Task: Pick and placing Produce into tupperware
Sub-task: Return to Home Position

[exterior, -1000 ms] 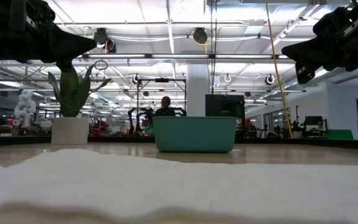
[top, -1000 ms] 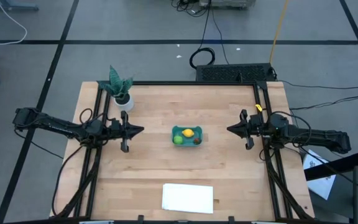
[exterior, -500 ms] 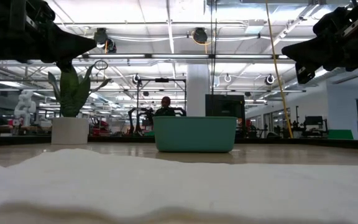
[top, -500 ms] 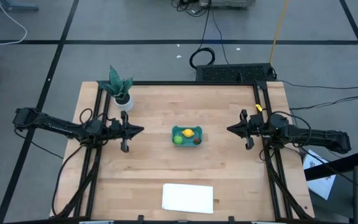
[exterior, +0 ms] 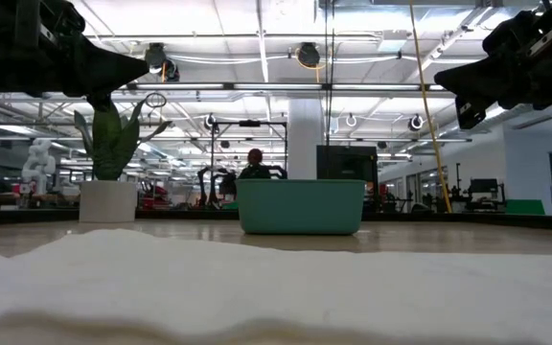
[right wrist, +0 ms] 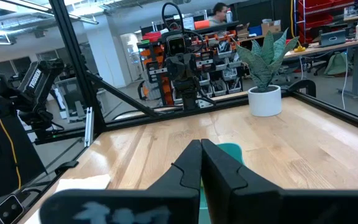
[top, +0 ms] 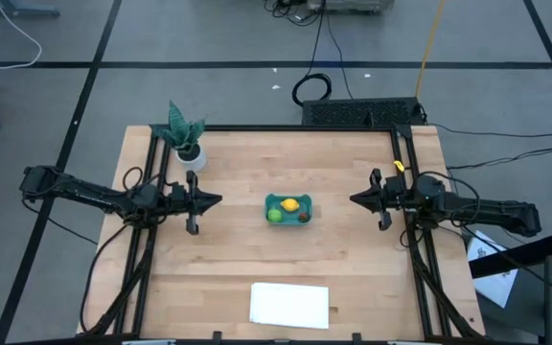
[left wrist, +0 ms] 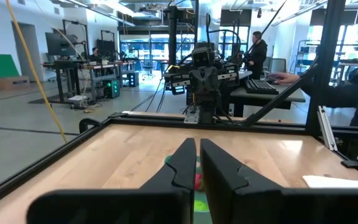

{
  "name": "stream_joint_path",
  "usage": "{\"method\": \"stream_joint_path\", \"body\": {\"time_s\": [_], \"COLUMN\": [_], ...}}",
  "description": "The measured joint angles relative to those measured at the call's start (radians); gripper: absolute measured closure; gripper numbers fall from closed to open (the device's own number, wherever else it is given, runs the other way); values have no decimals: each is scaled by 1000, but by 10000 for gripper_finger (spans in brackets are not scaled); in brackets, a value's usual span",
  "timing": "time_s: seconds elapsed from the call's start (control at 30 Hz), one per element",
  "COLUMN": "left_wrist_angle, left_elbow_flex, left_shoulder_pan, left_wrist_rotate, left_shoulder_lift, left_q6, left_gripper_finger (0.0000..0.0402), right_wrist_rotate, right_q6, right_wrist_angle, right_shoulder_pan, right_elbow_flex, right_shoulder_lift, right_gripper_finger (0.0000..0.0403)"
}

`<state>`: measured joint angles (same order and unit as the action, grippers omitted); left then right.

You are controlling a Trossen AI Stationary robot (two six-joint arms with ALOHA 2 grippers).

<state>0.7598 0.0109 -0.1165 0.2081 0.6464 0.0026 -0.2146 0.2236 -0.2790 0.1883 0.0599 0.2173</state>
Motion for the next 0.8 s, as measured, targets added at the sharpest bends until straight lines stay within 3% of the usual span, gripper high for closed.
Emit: {"method": "stream_joint_path", "body": {"time_s": [0.37,0.8], "left_wrist_angle": [0,0], "left_elbow_flex": [0,0], "left_shoulder_pan": [0,0], "left_wrist_rotate": [0,0], "left_shoulder_lift": [0,0], "left_q6": [0,0], "left_gripper_finger": [400,376], "right_wrist_rotate": [0,0], "right_q6": [0,0], "right_wrist_angle": [0,0], "right_shoulder_pan": [0,0], "right_elbow_flex": [0,0], "right_shoulder_lift": [0,0], "right_gripper_finger": [403,403]}}
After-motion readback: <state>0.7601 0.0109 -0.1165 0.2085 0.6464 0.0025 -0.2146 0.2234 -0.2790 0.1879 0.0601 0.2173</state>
